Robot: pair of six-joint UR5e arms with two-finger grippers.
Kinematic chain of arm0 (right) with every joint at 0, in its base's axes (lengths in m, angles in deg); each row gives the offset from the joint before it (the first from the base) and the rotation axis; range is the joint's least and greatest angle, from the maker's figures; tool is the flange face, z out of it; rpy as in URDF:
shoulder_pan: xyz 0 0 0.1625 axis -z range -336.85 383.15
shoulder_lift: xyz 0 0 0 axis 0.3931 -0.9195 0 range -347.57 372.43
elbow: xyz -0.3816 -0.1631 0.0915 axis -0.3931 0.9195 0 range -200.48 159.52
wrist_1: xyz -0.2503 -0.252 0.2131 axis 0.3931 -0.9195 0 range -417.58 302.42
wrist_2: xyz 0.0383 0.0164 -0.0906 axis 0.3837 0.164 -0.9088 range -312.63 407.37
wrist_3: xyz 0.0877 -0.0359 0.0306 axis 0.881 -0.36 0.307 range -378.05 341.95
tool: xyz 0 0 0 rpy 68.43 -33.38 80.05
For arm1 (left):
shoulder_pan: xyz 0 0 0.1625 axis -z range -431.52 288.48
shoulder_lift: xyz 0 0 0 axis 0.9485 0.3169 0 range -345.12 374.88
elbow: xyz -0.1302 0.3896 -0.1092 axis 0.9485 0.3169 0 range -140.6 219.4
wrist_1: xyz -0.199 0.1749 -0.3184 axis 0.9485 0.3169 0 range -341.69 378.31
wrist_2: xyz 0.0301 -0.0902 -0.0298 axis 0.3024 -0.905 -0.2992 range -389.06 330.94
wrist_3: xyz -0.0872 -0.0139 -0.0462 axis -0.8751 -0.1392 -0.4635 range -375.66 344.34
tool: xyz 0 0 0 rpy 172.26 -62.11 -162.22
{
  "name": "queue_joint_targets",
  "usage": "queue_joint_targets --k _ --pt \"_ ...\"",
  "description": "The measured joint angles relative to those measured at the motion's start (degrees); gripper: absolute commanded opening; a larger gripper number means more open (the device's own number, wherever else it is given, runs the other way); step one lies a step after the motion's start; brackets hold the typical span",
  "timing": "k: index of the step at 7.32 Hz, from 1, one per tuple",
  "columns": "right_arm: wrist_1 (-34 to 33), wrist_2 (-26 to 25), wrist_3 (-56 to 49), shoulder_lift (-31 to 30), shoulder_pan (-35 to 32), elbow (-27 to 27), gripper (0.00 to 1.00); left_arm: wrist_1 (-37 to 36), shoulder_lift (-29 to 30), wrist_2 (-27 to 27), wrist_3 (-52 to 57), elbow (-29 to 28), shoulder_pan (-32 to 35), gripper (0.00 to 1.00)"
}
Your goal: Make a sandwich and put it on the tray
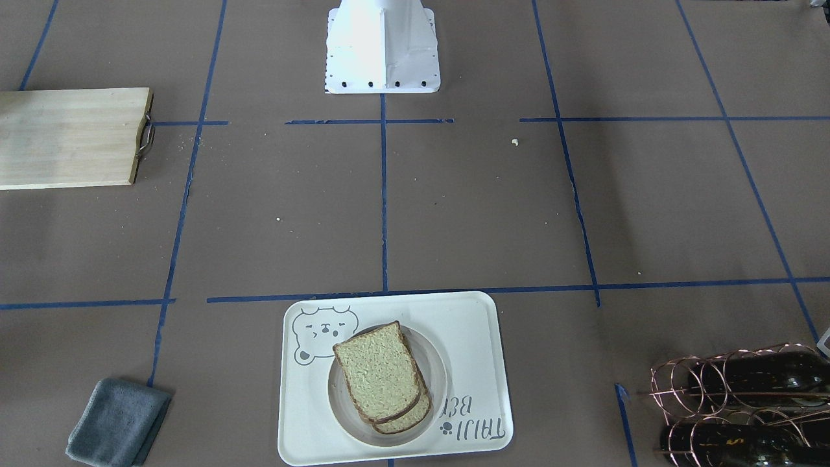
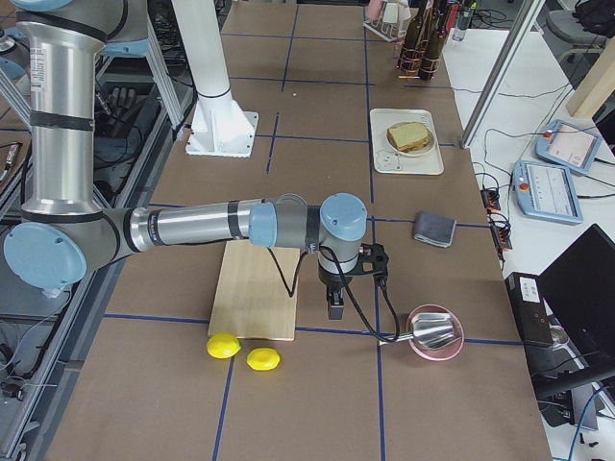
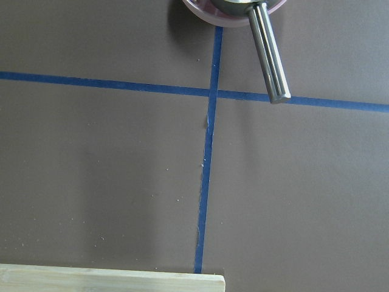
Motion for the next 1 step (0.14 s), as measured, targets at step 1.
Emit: queue_joint_targets --k 1 --pt "0.04 0.00 0.02 0.00 0.00 0.00 1.00 0.02 0.03 0.02 0.00 0.03 0.00 1.00"
